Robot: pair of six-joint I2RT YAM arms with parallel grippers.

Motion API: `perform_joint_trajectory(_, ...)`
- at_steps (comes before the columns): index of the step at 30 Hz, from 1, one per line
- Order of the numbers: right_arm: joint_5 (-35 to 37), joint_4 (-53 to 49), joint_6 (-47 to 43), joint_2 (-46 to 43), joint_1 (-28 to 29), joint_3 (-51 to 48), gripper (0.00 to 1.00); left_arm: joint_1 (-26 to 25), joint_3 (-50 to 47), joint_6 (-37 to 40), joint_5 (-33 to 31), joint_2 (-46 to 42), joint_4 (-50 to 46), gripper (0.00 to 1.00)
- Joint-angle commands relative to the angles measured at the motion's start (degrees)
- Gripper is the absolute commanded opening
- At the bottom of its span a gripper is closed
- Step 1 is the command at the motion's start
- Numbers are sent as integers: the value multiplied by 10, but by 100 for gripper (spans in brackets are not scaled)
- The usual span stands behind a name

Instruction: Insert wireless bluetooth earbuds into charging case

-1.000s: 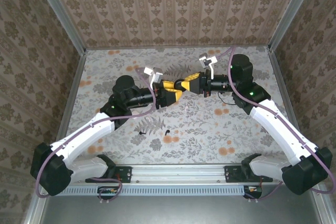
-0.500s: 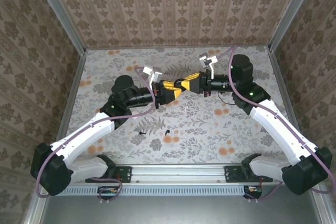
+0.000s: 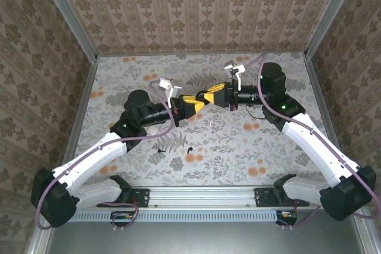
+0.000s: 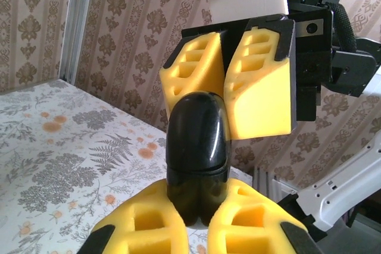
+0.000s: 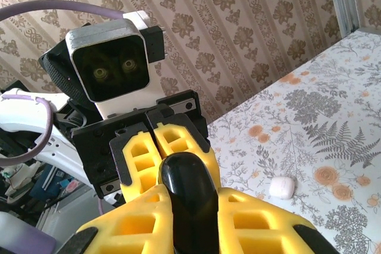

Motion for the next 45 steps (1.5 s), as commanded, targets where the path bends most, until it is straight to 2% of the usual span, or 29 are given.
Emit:
perform_joint_trajectory(1, 25, -4, 9, 7, 3, -1, 23, -6, -5, 53, -23, -9, -2, 0)
perform_joint_trajectory(7, 71, -67, -10, 30, 3, 23, 33, -9, -28, 71, -5, -11, 29, 0)
perform_joint_trajectory(13, 112, -97, 6, 48, 0, 29, 46, -9, -22, 104, -16, -30, -33, 0)
perform_joint_trajectory(17, 137, -119, 18, 59, -8, 35, 50, -8, -33, 108, -26, -45, -36, 0)
perform_joint_trajectory(23, 111, -110, 56, 61, -15, 40, 55, -3, -55, 115, -70, -73, -60, 0)
perform_joint_trajectory(26, 118, -125, 64, 54, -15, 52, 58, 6, -72, 120, -115, -99, -93, 0)
perform_joint_trajectory(29, 162, -172, 67, 50, -14, 66, 59, 22, -94, 124, -166, -132, -133, 0)
perform_joint_trajectory(34, 215, -212, 75, 72, -5, 52, 56, 38, -118, 138, -268, -206, -237, 0)
perform_joint_trajectory(39, 260, -260, 34, 144, 63, 51, 53, 47, -120, 138, -365, -289, -352, 0)
perform_joint_trajectory(45, 293, -276, -35, 265, 184, 87, 52, 53, -118, 101, -529, -397, -469, 0)
